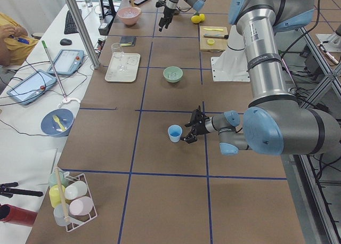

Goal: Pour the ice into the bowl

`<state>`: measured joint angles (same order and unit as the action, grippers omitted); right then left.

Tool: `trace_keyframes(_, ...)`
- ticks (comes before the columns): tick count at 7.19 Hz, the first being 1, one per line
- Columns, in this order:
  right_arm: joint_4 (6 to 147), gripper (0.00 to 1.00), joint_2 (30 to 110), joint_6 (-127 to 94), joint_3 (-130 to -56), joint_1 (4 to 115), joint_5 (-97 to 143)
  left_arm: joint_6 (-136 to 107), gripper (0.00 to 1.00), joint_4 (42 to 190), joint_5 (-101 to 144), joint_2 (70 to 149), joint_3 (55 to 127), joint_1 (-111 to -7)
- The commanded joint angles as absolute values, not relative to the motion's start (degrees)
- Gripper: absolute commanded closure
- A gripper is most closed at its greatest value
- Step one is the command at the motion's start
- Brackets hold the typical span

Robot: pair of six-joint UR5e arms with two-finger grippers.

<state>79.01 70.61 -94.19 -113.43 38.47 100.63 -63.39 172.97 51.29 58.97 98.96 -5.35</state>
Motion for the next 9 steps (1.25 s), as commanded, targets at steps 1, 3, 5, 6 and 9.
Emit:
trace_keyframes(1,79.01,0.0,70.58,-94.22,-113.47,38.5,100.9,-52.45,0.0,179.18,63.13,53.99,99.31,-6.06)
trace_keyframes(3,79.01,0.0,70.49,-94.22,-114.52,38.41,101.07,-36.99,0.0,186.4,84.18,51.77,98.44,-21.17)
trace_keyframes(5,79.01,0.0,69.88,-94.48,-115.13,37.62,102.9,-21.25,0.0,186.5,96.9,51.77,96.87,-36.85)
trace_keyframes(6,79.01,0.0,68.92,-94.48,-115.22,37.62,105.18,-16.48,0.0,186.5,100.08,51.77,95.72,-40.22)
trace_keyframes(9,79.01,0.0,65.58,-95.79,-114.61,33.42,104.86,-3.9,0.0,182.23,111.92,57.28,91.59,-55.58)
